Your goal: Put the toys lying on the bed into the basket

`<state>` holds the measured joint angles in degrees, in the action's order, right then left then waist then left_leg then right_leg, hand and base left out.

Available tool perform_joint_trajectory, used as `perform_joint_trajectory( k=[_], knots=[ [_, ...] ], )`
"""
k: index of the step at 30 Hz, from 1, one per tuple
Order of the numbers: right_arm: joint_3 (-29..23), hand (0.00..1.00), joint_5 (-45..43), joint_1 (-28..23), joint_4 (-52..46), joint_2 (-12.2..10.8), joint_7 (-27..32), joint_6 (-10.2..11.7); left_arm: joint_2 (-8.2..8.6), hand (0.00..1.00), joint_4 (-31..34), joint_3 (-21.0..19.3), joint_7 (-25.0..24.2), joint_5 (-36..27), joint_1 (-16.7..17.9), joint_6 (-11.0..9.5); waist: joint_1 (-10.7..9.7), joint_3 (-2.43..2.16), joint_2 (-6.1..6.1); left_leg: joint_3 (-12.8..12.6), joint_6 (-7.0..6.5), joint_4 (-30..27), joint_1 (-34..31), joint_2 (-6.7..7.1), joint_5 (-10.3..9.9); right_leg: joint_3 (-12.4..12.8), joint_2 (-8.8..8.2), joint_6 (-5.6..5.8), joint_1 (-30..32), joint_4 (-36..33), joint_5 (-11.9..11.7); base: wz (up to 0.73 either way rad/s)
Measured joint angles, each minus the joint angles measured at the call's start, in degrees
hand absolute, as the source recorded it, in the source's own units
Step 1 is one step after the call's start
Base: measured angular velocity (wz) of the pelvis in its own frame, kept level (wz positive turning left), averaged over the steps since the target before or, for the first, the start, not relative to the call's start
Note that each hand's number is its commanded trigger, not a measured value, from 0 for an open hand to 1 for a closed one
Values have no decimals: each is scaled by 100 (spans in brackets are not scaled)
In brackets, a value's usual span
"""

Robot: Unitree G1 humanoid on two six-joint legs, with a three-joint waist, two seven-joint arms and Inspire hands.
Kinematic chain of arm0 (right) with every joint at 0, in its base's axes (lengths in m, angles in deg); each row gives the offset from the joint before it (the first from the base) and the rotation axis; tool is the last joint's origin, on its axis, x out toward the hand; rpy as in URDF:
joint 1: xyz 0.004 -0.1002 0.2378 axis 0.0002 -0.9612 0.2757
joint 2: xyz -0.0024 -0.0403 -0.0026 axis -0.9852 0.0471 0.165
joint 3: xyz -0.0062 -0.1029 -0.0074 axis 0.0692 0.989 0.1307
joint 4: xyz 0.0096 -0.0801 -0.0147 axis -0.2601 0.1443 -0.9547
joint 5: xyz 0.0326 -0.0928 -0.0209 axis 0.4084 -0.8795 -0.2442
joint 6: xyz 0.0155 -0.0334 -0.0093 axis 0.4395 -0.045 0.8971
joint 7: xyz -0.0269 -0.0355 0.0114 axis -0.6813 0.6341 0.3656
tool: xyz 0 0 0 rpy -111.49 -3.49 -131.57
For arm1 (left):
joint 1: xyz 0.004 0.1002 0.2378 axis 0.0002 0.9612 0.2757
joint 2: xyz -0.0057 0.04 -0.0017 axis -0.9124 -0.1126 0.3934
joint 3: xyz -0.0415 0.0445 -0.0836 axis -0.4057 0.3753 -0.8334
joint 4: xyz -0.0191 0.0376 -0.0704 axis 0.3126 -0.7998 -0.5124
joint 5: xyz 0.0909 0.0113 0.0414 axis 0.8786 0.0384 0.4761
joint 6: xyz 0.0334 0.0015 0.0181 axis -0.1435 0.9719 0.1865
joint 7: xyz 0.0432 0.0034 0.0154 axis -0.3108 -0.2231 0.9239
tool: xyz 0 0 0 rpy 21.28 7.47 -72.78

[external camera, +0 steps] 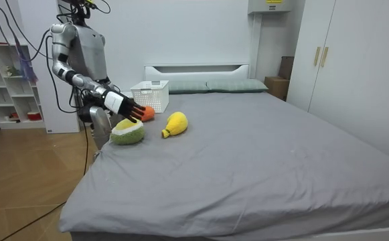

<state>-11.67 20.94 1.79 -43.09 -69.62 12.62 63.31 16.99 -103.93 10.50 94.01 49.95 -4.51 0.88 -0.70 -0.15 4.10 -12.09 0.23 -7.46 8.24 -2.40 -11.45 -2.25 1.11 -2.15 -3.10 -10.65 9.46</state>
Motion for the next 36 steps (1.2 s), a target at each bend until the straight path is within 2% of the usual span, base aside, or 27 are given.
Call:
perform_joint_trajectory(
  k=[2,6,10,18,21,25,29,33,34,35,36],
  knots=[
    [-1,0,-240,1,201,2,-148,-20,3,0,19,-3,0,-2,9,24,1,-9,-10,0,0,0,3,1,0,7,2,0,-4,1,0,0],
    [-1,0,-706,-1,508,3,-441,-279,26,0,88,4,1,-3,-12,139,54,-15,-20,-9,0,-4,8,12,1,28,7,-3,-2,-3,-5,0],
    [-2,0,-943,0,636,4,-615,-414,25,0,113,7,2,-3,-12,229,96,-15,-14,-12,0,-7,14,12,1,31,7,-4,-8,-9,-5,0],
    [3,0,-1738,8,740,0,-893,-554,13,0,129,28,-11,-5,-45,330,94,7,-16,38,1,-6,49,12,0,-58,1,-2,-78,7,-2,3],
    [101,0,-2070,69,1091,0,-1029,-578,0,0,130,79,-11,-4,-89,365,108,5,29,45,2,-14,45,9,0,-65,1,-2,-78,12,-1,1],
    [285,0,-2305,63,1425,-22,-1267,-747,1,0,206,72,-11,-6,-103,403,126,-3,72,58,1,-13,46,7,-1,-85,-3,-2,-88,25,-1,0],
    [327,0,-2345,67,1602,-55,-1323,-749,0,0,248,73,-11,-5,-99,430,158,-6,76,63,1,-14,55,10,0,-95,-3,-3,-101,27,-2,0],
    [393,13,-2399,62,1789,-58,-1373,-749,-1,0,247,80,-11,-8,-145,408,257,-1,67,128,1,-20,46,10,-1,-111,-4,-9,-164,95,-19,4],
    [441,31,-2408,64,1789,-60,-1373,-746,-1,0,247,80,-11,-7,-149,395,260,0,65,137,1,-20,43,10,-2,-116,-5,-7,-177,101,-17,7],
    [442,58,-2416,64,1789,-66,-1373,-744,0,0,246,80,-11,-7,-163,390,262,2,64,140,1,-20,41,10,-2,-120,-6,-7,-178,103,-16,5],
    [443,79,-2441,69,1789,-71,-1364,-741,5,0,245,80,-11,-4,-183,385,290,4,60,142,1,-20,38,11,-2,-127,-7,-7,-180,108,-17,4]
  ],
)
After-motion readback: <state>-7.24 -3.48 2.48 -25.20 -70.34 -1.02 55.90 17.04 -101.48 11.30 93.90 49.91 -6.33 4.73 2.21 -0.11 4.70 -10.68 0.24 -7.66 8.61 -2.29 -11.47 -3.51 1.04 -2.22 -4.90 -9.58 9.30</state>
